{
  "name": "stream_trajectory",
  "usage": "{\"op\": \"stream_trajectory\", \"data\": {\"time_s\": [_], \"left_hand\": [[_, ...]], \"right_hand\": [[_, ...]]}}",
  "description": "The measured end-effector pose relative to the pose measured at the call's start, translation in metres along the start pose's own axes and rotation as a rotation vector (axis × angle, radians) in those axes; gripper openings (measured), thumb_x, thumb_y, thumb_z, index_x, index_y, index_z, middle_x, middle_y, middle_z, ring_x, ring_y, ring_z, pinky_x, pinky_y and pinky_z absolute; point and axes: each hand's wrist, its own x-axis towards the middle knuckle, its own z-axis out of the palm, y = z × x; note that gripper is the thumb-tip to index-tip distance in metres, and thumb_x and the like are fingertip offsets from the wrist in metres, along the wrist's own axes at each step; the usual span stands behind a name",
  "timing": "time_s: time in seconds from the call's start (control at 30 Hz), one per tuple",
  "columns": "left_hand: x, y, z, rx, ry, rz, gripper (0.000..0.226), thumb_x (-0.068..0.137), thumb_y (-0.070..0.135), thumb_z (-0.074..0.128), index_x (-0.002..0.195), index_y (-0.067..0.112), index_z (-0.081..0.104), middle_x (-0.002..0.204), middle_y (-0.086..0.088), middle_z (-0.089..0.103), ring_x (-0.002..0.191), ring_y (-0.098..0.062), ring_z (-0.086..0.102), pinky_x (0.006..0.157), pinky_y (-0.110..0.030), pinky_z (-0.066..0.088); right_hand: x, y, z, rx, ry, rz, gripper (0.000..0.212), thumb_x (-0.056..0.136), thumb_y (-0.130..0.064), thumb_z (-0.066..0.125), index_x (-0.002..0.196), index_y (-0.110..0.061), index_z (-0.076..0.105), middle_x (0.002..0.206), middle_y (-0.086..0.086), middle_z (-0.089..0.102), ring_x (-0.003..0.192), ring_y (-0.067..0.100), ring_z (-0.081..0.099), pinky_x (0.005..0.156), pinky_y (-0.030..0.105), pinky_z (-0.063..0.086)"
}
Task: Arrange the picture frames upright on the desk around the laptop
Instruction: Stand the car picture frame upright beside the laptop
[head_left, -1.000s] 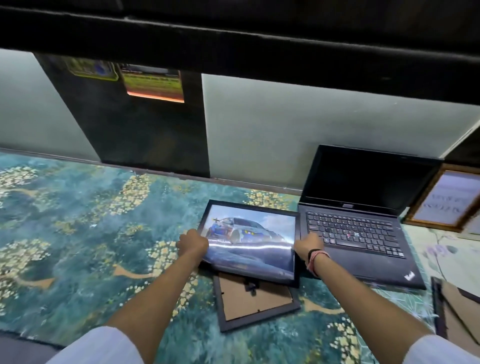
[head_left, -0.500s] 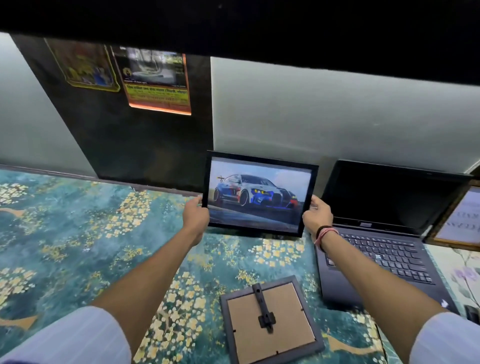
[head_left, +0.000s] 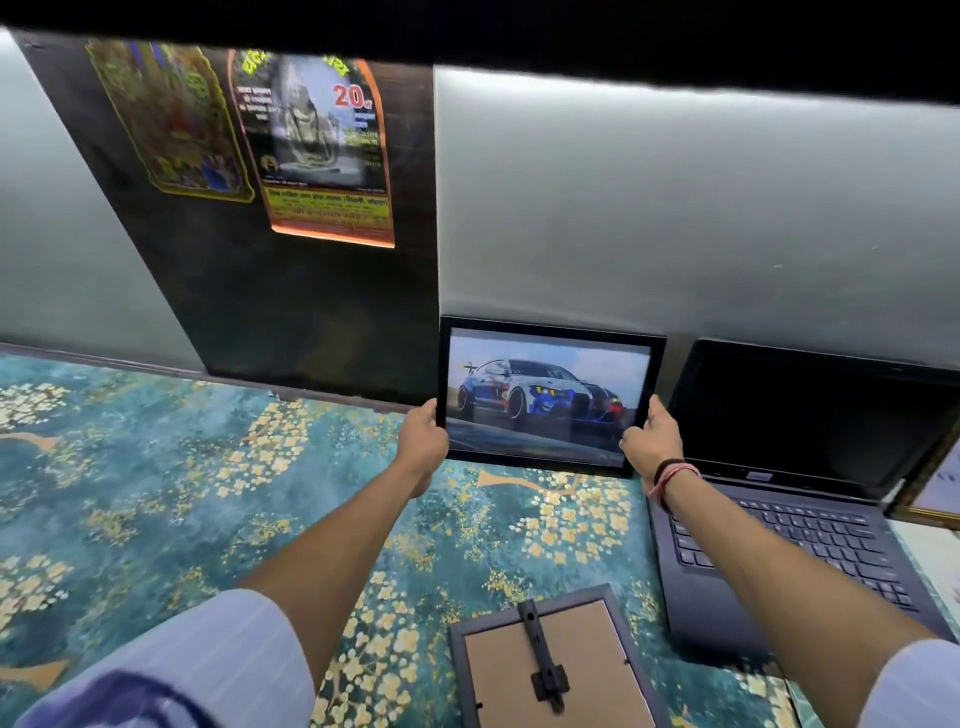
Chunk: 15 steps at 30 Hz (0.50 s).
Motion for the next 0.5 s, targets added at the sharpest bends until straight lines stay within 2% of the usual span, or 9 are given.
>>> {"op": "stream_trajectory", "data": {"time_s": [0.1, 0.17, 0.3, 0.37, 0.43, 0.5], "left_hand": [[0.004, 0.0, 0.003, 0.013, -0.026, 0.011, 0.071, 0.095, -0.013, 0.035, 0.161, 0.014, 0.035, 0.162, -0.006, 0.042, 0.151, -0.031, 0.039, 0.121, -0.044, 0.035], [0.008, -0.005, 0.003, 0.019, -0.029, 0.011, 0.072, 0.094, -0.015, 0.035, 0.16, 0.014, 0.035, 0.156, 0.0, 0.045, 0.149, -0.029, 0.041, 0.12, -0.043, 0.035], [0.011, -0.008, 0.003, 0.013, -0.046, -0.001, 0.078, 0.092, -0.014, 0.037, 0.162, 0.022, 0.032, 0.165, -0.005, 0.04, 0.151, -0.027, 0.039, 0.122, -0.047, 0.037], [0.003, -0.002, 0.004, 0.002, -0.049, -0.015, 0.078, 0.095, -0.015, 0.036, 0.164, 0.02, 0.027, 0.167, -0.006, 0.036, 0.153, -0.027, 0.037, 0.123, -0.047, 0.035], [-0.004, 0.003, 0.005, -0.013, -0.058, -0.028, 0.079, 0.097, -0.016, 0.036, 0.165, 0.02, 0.021, 0.169, -0.008, 0.032, 0.155, -0.028, 0.033, 0.124, -0.047, 0.032], [-0.005, 0.004, 0.005, 0.0, -0.051, -0.033, 0.079, 0.098, -0.013, 0.04, 0.166, 0.021, 0.018, 0.168, -0.01, 0.032, 0.153, -0.03, 0.035, 0.123, -0.046, 0.031]], "right_hand": [[0.007, 0.007, -0.001, -0.01, -0.007, -0.005, 0.089, 0.084, 0.001, 0.051, 0.159, -0.018, 0.01, 0.145, 0.014, 0.052, 0.109, 0.03, 0.063, 0.097, 0.043, 0.053], [0.006, 0.009, 0.0, 0.012, -0.015, 0.0, 0.091, 0.083, 0.003, 0.052, 0.16, -0.02, 0.007, 0.142, 0.014, 0.053, 0.106, 0.029, 0.063, 0.095, 0.042, 0.054], [-0.005, 0.001, -0.003, 0.019, -0.048, -0.005, 0.089, 0.089, 0.01, 0.05, 0.16, -0.019, 0.005, 0.15, 0.014, 0.043, 0.116, 0.024, 0.053, 0.092, 0.032, 0.046], [-0.006, 0.001, -0.005, 0.036, -0.072, -0.01, 0.089, 0.09, 0.014, 0.048, 0.16, -0.017, 0.003, 0.15, 0.016, 0.043, 0.12, 0.025, 0.053, 0.098, 0.036, 0.046], [-0.007, 0.001, -0.009, 0.056, -0.095, -0.007, 0.09, 0.09, 0.016, 0.048, 0.16, -0.016, 0.002, 0.151, 0.016, 0.044, 0.132, 0.032, 0.05, 0.106, 0.04, 0.044], [-0.006, 0.003, -0.011, 0.067, -0.111, 0.013, 0.091, 0.09, 0.016, 0.049, 0.16, -0.016, 0.001, 0.152, 0.015, 0.042, 0.135, 0.033, 0.048, 0.104, 0.037, 0.044]]}}
